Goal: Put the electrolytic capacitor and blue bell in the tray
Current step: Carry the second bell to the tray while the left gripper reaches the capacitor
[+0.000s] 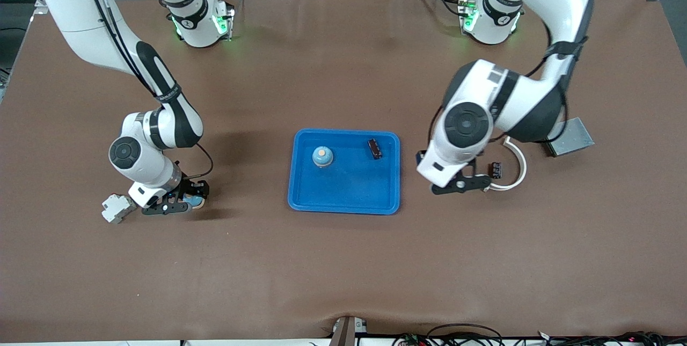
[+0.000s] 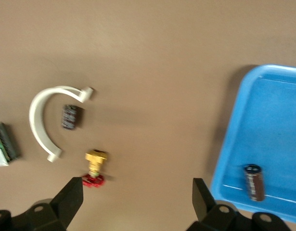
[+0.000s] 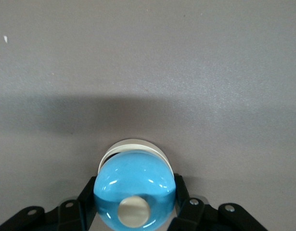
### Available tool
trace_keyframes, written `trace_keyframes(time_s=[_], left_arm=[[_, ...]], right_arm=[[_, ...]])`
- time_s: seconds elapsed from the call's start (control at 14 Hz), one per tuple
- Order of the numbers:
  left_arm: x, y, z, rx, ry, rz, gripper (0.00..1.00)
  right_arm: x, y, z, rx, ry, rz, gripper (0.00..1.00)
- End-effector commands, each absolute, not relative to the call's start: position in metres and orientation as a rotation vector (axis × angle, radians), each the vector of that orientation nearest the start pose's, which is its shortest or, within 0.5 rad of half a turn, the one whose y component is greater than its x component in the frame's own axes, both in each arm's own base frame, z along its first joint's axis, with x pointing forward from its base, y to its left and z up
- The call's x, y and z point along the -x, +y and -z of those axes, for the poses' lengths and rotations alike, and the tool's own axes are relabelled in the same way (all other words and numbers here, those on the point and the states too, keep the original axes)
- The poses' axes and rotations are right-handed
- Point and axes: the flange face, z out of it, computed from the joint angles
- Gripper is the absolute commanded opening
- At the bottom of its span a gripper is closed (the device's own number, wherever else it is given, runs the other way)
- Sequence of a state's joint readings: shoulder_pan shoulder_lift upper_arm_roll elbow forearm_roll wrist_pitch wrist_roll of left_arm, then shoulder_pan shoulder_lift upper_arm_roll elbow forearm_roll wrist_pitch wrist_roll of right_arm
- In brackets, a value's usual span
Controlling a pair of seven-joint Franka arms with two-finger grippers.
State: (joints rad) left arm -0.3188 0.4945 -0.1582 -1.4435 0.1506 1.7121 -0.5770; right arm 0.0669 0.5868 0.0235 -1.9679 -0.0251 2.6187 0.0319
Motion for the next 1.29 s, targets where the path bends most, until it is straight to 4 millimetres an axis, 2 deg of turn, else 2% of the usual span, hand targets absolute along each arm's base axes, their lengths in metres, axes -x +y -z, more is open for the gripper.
trace_keyframes(time_s=[0.0,0.07,0.29,0.5,0.64,0.79,0.93,1.22], left_arm=[[-0.618,-0.224,-0.407,2.968,0.024,-0.251,1.0],[-0.625,-0.202,-0.412,2.977,0.048,-0.251,1.0],[-0.642,-0.145,-0.413,2.999,0.118,-0.25,1.0],[-0.645,-0.099,-0.392,3.022,0.168,-0.194,1.0],[-0.635,-0.076,-0.375,3.039,0.186,-0.1,1.0],[-0.623,-0.071,-0.354,3.047,0.221,-0.047,1.0],[-0.618,-0.074,-0.34,3.055,0.23,-0.02,1.0],[-0.607,-0.077,-0.318,3.067,0.211,-0.01,1.0]], right_arm=[[-0.625,0.08,-0.19,3.119,-0.045,0.12,0.0],[-0.626,0.096,-0.195,3.113,0.004,0.113,0.0],[-0.63,0.167,-0.224,3.104,0.176,0.061,0.0],[-0.63,0.25,-0.257,3.077,0.342,0.075,0.0],[-0.632,0.294,-0.261,3.067,0.443,0.053,0.0],[-0.629,0.332,-0.264,3.062,0.513,0.037,0.0],[-0.624,0.367,-0.254,3.049,0.597,0.043,0.0],[-0.618,0.41,-0.224,3.027,0.711,0.043,0.0]])
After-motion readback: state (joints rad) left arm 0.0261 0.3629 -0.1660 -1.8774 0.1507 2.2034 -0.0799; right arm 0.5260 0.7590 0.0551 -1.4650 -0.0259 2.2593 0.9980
